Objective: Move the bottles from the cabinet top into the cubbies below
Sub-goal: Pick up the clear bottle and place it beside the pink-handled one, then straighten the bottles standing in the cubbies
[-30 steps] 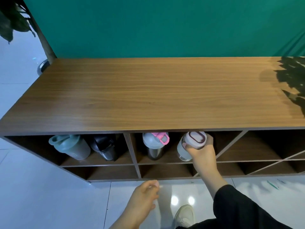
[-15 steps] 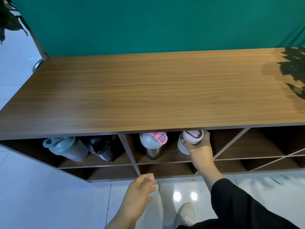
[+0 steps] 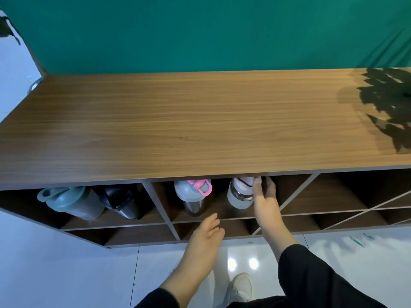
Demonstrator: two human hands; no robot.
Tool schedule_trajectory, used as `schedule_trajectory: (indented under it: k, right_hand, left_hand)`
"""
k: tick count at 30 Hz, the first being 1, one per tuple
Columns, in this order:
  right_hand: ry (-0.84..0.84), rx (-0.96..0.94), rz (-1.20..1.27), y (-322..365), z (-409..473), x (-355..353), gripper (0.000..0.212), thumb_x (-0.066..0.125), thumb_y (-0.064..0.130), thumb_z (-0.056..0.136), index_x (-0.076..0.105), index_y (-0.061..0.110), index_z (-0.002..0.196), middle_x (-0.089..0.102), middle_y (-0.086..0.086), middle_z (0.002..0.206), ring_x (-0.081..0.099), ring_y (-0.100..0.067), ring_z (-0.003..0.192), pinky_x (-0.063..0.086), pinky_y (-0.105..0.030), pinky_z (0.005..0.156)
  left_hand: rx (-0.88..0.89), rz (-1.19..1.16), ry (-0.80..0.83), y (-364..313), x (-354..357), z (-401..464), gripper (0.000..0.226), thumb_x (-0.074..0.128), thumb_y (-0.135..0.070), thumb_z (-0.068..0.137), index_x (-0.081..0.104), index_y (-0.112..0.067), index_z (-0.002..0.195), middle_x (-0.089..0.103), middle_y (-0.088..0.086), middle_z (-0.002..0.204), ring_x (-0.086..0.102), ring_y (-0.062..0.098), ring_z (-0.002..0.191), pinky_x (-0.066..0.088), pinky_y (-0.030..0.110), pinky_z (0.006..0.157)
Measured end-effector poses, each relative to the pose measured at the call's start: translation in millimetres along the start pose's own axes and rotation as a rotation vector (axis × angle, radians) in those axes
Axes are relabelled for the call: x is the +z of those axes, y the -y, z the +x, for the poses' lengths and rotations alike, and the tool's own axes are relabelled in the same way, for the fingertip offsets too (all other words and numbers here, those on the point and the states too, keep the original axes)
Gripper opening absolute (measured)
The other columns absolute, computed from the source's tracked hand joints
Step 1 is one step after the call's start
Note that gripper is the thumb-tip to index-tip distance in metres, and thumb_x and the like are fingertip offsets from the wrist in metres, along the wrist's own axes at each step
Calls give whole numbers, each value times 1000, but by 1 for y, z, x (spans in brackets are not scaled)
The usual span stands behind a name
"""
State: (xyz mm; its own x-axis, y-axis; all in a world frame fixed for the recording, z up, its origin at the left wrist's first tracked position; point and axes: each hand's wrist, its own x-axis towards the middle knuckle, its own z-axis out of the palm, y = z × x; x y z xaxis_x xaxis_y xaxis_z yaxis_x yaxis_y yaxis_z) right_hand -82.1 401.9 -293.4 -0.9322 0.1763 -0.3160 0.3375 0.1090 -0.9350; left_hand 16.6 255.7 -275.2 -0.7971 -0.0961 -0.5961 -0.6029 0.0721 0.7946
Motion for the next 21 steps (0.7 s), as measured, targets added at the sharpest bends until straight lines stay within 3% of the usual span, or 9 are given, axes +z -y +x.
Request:
schedule_trajectory:
  k: [3,7,11,15,17,21]
  right_hand:
    - [-7,114,34,0,1,-1,66,28,64,96,22,34,154,34,-4,158,31,-32,144,27,-40,109]
    - [11,199,45,-5,3,4,73,22,70,93,34,28,152,40,-3,155,35,-29,142,27,-39,109]
    - [23,220,62,-5,1,7,70,20,65,97,42,22,148,53,-6,144,47,-24,126,32,-31,97]
    - [-53,152,16,-4,-7,10,62,19,56,101,40,20,147,54,-10,140,48,-30,127,33,-31,93]
    - [-82,138,13,-4,-8,10,59,19,53,102,41,20,145,56,-11,137,50,-30,125,34,-31,92]
    - [-59,152,32,-5,-8,8,63,18,57,100,43,20,145,60,-9,132,54,-27,119,37,-32,92]
  left_hand:
    - [35,13,33,-15,23,14,68,50,-13,99,21,-24,159,34,-2,162,36,13,145,31,29,113]
    - [65,36,31,-31,40,29,80,48,-12,97,5,-32,161,32,-4,161,38,14,140,31,22,99]
    - [131,60,66,-39,46,42,84,48,-6,94,6,-38,160,40,-11,154,37,6,136,29,23,105]
    - [108,77,54,-42,41,53,81,50,-14,93,11,-42,159,45,-15,146,40,9,136,33,27,105]
    - [98,79,53,-44,38,55,82,52,-17,91,12,-43,158,39,-11,156,36,16,144,30,30,110]
    - [71,47,37,-43,46,51,77,49,-12,98,8,-33,160,34,-3,161,32,19,147,27,24,101]
